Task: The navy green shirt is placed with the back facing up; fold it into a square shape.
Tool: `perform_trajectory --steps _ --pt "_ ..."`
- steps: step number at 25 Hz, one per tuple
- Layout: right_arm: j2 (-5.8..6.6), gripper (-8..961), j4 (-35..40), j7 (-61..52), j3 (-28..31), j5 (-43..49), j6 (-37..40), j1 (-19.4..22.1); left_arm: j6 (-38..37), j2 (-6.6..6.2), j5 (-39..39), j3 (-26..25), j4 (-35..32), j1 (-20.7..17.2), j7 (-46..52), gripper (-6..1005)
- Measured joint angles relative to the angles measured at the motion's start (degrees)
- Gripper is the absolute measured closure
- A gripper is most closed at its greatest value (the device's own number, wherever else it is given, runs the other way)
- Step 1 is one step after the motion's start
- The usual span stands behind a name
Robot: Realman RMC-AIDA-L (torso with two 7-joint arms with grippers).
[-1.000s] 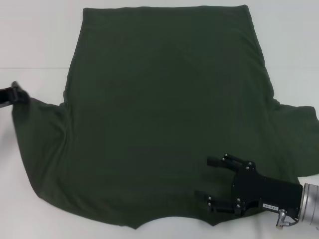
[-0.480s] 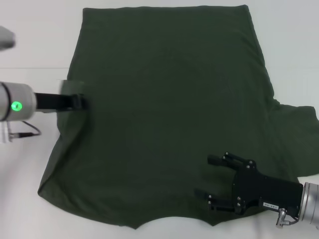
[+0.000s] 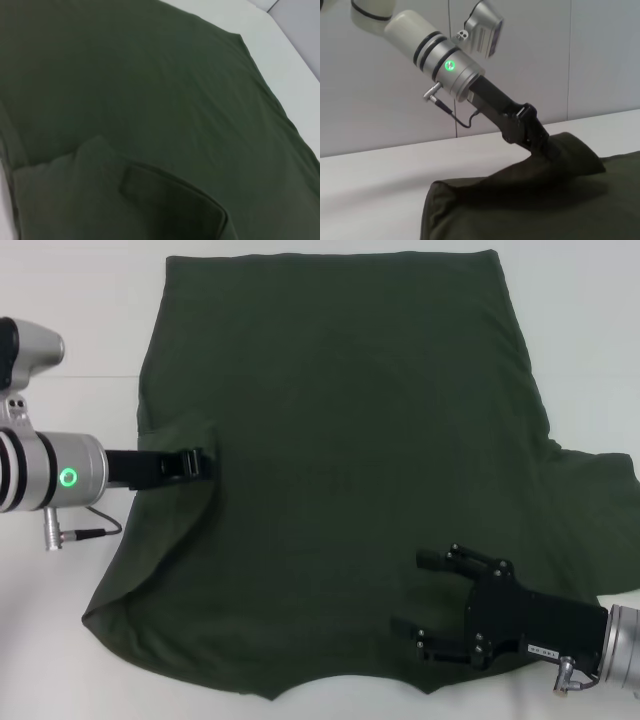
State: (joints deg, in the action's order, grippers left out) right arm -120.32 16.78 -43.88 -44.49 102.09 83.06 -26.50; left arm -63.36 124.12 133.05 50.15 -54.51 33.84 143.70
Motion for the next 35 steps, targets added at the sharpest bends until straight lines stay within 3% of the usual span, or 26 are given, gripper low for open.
perform_trajectory --steps 11,17,22,25,27,31,35 --pt "0.00 36 0.0 0.1 0.0 -0.1 -0.1 -0.1 -0.2 -0.21 -0.8 -0.5 1.4 -0.9 -2.8 985" --pt "0.00 36 0.0 0.1 0.0 -0.1 -0.1 -0.2 -5.5 -0.83 -7.5 -4.2 3.5 -1.7 -8.2 786" --pt "0.00 36 0.0 -0.2 0.0 -0.1 0.0 -0.2 -15.6 -3.76 -15.9 -14.9 10.4 -1.8 -17.8 568" --pt "0.00 37 0.0 -0.6 0.0 -0.1 0.0 -0.2 -22.3 -5.94 -19.3 -18.4 15.0 -2.7 -27.3 444" --pt "0.01 37 0.0 -1.4 0.0 -0.7 0.1 -0.2 -26.5 -6.67 -20.3 -19.1 16.8 -3.7 -34.1 362" --pt "0.20 37 0.1 -3.6 0.0 -1.9 0.2 -0.2 -29.2 -6.87 -20.3 -18.7 17.5 -6.3 -42.7 198" --pt "0.42 37 0.8 -9.0 0.2 -2.3 -0.1 -0.5 -32.0 -6.17 -20.4 -17.0 17.3 -9.2 -58.7 139"
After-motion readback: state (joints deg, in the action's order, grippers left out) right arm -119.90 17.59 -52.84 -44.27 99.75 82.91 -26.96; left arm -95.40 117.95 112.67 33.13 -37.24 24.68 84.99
